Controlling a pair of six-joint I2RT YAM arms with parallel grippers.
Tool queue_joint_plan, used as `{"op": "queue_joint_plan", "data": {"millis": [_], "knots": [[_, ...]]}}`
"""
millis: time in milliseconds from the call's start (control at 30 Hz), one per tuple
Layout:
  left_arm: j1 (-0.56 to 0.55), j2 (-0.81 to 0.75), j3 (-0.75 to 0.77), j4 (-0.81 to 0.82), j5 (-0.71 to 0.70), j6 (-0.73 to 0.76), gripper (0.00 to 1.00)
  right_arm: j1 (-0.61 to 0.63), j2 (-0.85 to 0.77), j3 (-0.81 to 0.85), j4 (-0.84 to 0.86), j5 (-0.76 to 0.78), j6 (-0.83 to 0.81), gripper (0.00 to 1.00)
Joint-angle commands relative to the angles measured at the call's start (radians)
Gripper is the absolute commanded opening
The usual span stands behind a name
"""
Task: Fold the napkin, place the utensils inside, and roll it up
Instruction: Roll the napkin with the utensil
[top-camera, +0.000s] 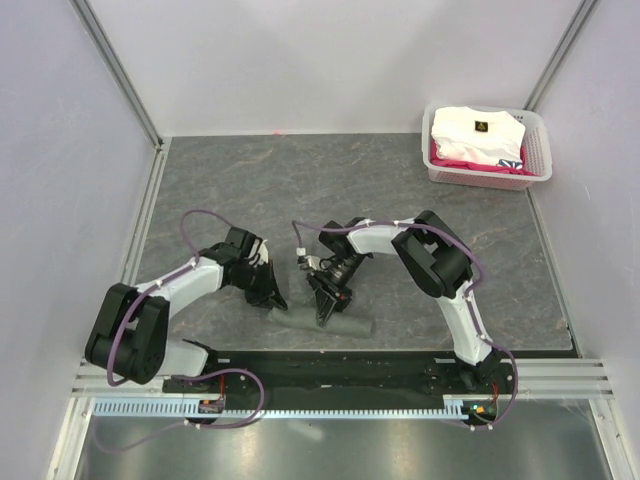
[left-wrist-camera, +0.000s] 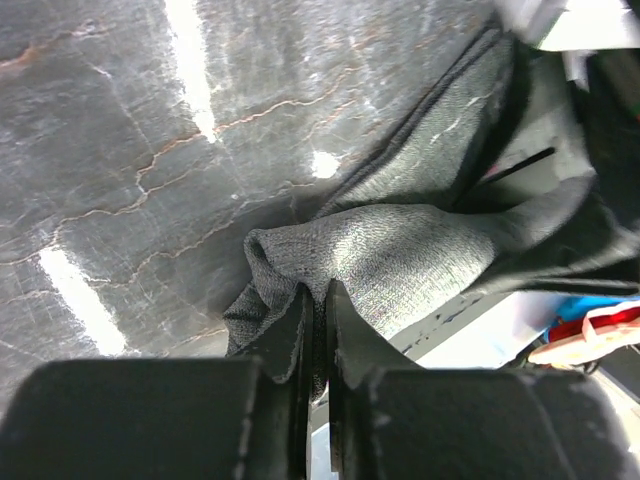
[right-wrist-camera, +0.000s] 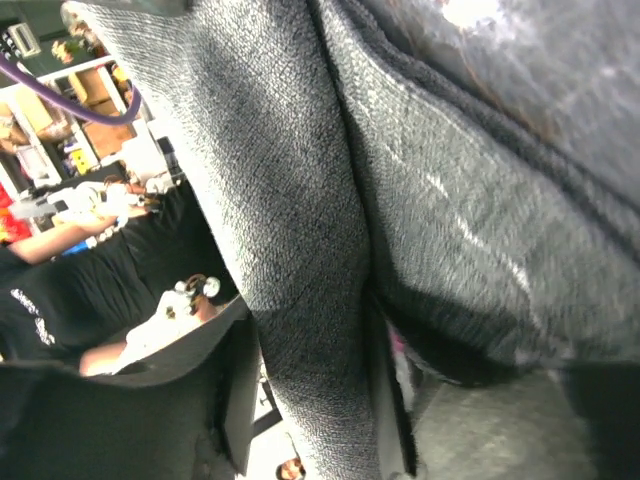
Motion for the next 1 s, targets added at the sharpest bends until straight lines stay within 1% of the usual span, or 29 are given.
{"op": "queue_joint_plan", "data": {"millis": [0,67,233,300,333,367,467,500,567,633,733,800,967], "knots": [[-0.005,0.038,0.024,0.008,-0.006,0.042,0.03,-0.031,-0.048,-0.003,0.155,0.319,0.017,0.64],[-0.005,0.047,0.032,0.004,-0.015,0.045,0.02,-0.031,-0.115,0.006,0.197,0.365,0.039,0.69],[-0.003,0.093,0.053,-0.012,-0.023,0.045,0.02,-0.029,-0.257,0.011,0.278,0.442,0.074,0.74],[-0.003,0.107,0.067,-0.022,-0.029,0.044,0.02,-0.015,-0.333,-0.031,0.309,0.494,0.061,0.76],[-0.003,0.120,0.073,-0.030,-0.032,0.045,0.02,-0.003,-0.359,-0.048,0.328,0.537,0.029,0.77],[-0.003,0.130,0.084,-0.035,-0.040,0.045,0.02,0.015,-0.413,-0.067,0.339,0.615,0.010,0.79],[-0.003,0.157,0.102,-0.056,-0.046,0.041,0.02,0.112,-0.514,-0.159,0.390,0.744,-0.073,0.81],[-0.003,0.165,0.105,-0.062,-0.045,0.041,0.02,0.165,-0.534,-0.198,0.398,0.831,-0.085,0.82],[-0.003,0.183,0.116,-0.070,-0.042,0.042,0.02,0.211,-0.576,-0.229,0.422,0.890,-0.104,0.83],[-0.003,0.196,0.122,-0.071,-0.039,0.041,0.02,0.268,-0.591,-0.264,0.437,0.954,-0.111,0.83],[-0.003,0.219,0.136,-0.079,-0.023,0.042,0.02,0.328,-0.597,-0.296,0.450,1.000,-0.122,0.84],[-0.003,0.229,0.145,-0.079,-0.016,0.042,0.02,0.356,-0.582,-0.302,0.450,1.000,-0.131,0.84],[-0.003,0.240,0.159,-0.088,-0.017,0.053,0.02,0.370,-0.501,-0.301,0.445,1.033,-0.143,0.84]]}}
